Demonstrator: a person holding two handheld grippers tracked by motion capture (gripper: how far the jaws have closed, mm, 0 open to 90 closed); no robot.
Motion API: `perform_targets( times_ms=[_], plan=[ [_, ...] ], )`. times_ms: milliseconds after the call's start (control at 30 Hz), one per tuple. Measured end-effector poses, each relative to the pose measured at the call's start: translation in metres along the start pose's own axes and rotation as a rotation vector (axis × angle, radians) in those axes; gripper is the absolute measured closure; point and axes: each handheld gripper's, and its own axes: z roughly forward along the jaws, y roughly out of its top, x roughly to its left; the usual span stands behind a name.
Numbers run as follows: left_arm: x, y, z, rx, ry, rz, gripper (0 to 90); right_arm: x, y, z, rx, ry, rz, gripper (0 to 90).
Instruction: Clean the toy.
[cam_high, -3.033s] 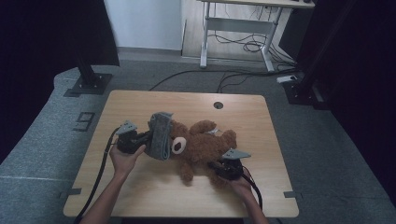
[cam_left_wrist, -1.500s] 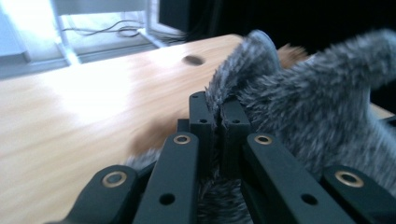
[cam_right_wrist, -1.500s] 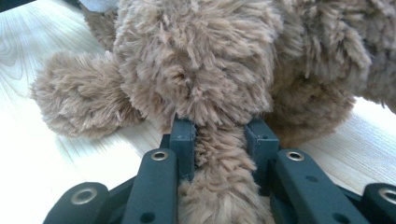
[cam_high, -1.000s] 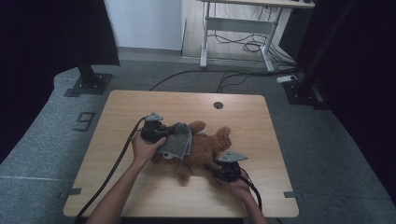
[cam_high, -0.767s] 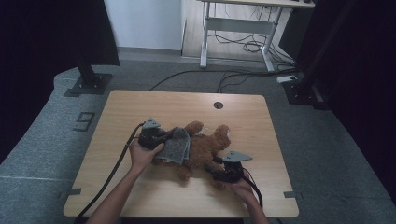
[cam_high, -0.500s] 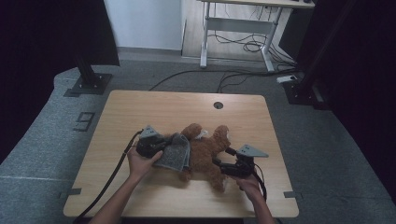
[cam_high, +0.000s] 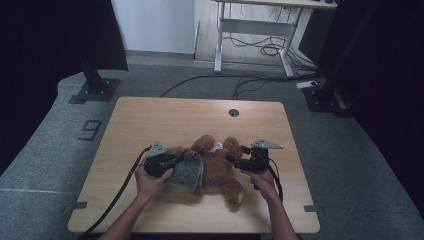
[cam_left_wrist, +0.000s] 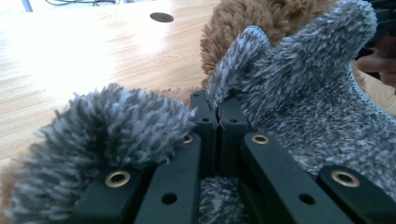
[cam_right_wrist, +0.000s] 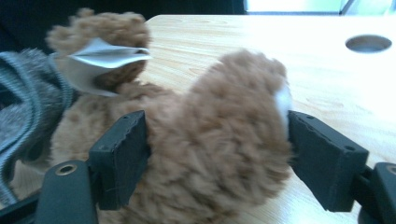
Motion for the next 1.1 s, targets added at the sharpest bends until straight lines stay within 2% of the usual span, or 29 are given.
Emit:
perform_targets(
  times_ms=[67,133,167,233,300,367,467,500,633,700,800,867,967,1033,1100],
  plan=[
    [-0.001,-0.002,-0.001,-0.006,-0.002,0.001,87.5,-0.007,-0.002,0.000,0.002,0.037,0.035,20.0],
    [-0.002,-0.003,-0.002,-0.013,-0.006,-0.005,87.5,-0.011,-0.003,0.000,0.008,0.047,0.040,17.7],
    [-0.002,-0.004,-0.002,-0.015,-0.008,-0.006,87.5,-0.012,-0.003,0.001,0.014,0.063,0.044,19.3],
    [-0.002,-0.004,-0.003,-0.017,-0.015,-0.016,87.5,-0.010,-0.004,0.001,0.002,0.086,0.030,30.2],
    [-0.002,-0.002,-0.005,-0.022,-0.029,-0.032,87.3,-0.002,-0.003,-0.002,-0.022,0.073,-0.034,44.4],
    [-0.001,0.005,-0.009,-0.035,-0.052,-0.057,87.1,0.007,-0.004,-0.008,-0.055,0.038,-0.102,54.1],
    [-0.009,0.021,-0.013,-0.049,-0.084,-0.042,86.7,0.023,-0.011,-0.016,-0.078,-0.036,-0.245,59.9],
    [-0.015,0.027,-0.013,-0.054,-0.096,-0.031,86.7,0.024,-0.013,-0.018,-0.079,-0.046,-0.256,60.7],
    [-0.042,0.052,-0.001,-0.059,-0.152,0.021,86.3,0.022,-0.022,-0.022,-0.111,-0.026,-0.241,61.1],
    [-0.054,0.064,0.012,-0.053,-0.162,0.046,86.1,0.021,-0.025,-0.023,-0.121,-0.016,-0.231,61.1],
    [-0.069,0.078,0.038,-0.017,-0.153,0.063,85.8,0.022,-0.026,-0.024,-0.122,-0.018,-0.232,61.0],
    [-0.075,0.083,0.059,0.032,-0.110,0.090,85.5,0.022,-0.026,-0.023,-0.124,-0.026,-0.232,61.1],
    [-0.074,0.077,0.081,0.090,-0.070,0.096,85.6,0.021,-0.026,-0.023,-0.123,-0.036,-0.226,61.4],
    [-0.069,0.071,0.084,0.096,-0.064,0.089,85.8,0.019,-0.027,-0.023,-0.122,-0.041,-0.222,61.7],
    [-0.065,0.068,0.078,0.083,-0.052,0.090,86.0,0.017,-0.029,-0.024,-0.121,-0.037,-0.212,61.8]
  ],
)
